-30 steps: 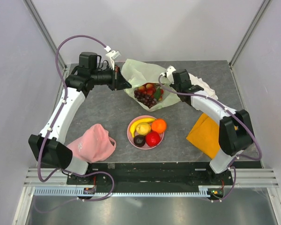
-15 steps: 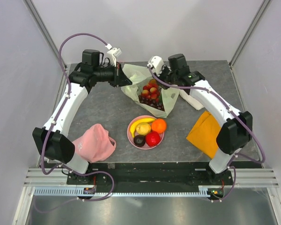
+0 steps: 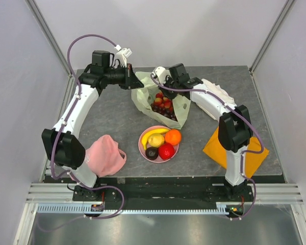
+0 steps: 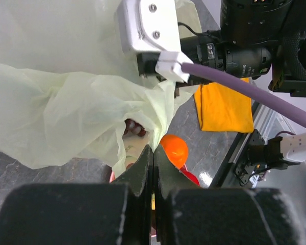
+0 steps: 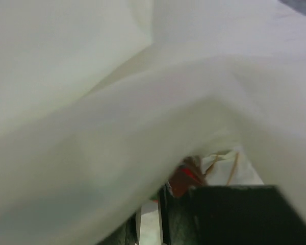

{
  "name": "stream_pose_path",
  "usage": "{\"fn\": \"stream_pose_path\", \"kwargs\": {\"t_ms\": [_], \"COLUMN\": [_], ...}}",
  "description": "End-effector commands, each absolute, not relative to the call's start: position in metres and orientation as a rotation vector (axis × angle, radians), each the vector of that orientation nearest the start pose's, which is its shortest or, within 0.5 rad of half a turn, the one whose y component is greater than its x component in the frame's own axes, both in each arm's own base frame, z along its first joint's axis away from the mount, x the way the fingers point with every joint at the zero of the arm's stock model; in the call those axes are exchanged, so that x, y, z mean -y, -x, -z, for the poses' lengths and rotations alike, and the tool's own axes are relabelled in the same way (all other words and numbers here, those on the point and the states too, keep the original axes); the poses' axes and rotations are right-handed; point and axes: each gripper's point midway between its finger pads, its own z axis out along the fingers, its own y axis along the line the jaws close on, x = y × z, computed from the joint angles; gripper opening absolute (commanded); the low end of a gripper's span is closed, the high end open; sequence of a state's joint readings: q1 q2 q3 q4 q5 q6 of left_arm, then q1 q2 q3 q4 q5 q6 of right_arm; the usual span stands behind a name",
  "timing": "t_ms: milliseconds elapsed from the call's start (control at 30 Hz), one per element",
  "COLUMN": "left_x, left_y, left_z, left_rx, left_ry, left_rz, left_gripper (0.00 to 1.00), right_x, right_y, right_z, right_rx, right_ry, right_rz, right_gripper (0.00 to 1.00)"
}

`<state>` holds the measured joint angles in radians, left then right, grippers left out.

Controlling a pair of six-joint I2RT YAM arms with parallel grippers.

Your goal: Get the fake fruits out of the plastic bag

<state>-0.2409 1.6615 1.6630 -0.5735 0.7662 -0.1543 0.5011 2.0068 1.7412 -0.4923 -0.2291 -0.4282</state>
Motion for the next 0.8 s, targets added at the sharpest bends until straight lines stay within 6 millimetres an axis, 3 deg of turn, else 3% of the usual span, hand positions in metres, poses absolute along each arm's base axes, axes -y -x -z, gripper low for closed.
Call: {"fn": "stream_pose_path", "kwargs": {"t_ms": [0,167,367,400,533,633,767], "left_x": [0.224,0.231,0.234,0.233,0.232,0.232,0.231], "left_y": [-0.406,-0.415,-0.419,-0.419,-0.421,-0.421,-0.423], "left_z": [-0.318,-0.307,-0.303,-0.300,-0.291,-0.285,-0.283], "left_rx": [-1.993,-2.036,-2.039,-2.045,-2.066,-2.081,-2.086], "left_ry": [-0.561,-0.591,-0.601,-0.602,-0.602,-0.597,-0.595], "left_rz": [1.025,1.081,1.091,1.085,1.076,1.080,1.067], "left_gripper": [0.02,0.15,0.15,0.15,0.18,0.18,0.18], "right_x": [-0.270,-0.253,-0.240,-0.242,-0.246,-0.250,-0.252], "right_y": [-0.511,-0.540,-0.576,-0.582,-0.598,-0.607,-0.609], "right_z": [-0.166,-0.151,-0.134,-0.126,-0.109,-0.101,-0.086], "right_rx": [-1.991,-2.039,-2.061,-2.064,-2.082,-2.105,-2.131], "right_ry": [0.945,0.845,0.769,0.772,0.751,0.684,0.663], "right_rz": [-0.166,-0.082,-0.009,-0.013,-0.031,-0.082,-0.093], "right_gripper": [0.22,0.22,0.26,0.29,0.57,0.72,0.78]}}
